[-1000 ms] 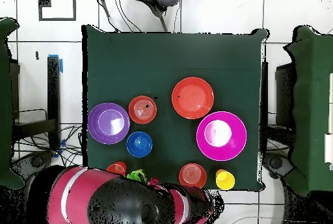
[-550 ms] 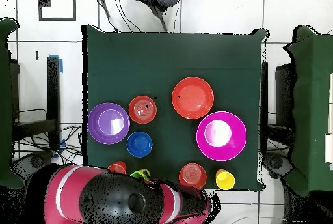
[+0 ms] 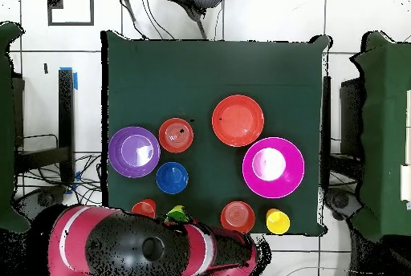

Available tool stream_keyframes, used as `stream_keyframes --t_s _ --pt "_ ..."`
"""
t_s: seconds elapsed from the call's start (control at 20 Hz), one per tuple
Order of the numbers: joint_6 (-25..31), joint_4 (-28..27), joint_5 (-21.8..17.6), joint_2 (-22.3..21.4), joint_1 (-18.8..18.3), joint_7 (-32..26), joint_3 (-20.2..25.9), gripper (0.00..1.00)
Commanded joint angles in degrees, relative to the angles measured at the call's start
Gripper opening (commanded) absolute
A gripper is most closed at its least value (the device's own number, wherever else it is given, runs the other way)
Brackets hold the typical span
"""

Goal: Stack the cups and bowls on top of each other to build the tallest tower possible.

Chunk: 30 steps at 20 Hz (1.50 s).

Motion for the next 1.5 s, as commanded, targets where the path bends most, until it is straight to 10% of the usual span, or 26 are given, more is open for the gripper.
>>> stream_keyframes --t_s 0.05,1.5 --pt "-0.8 -8.1 3.0 2.9 1.1 -12.8 3.3 1.00" --pt "10.0 -11.2 -5.3 -3.5 7.2 -1.8 -4.2 1.00"
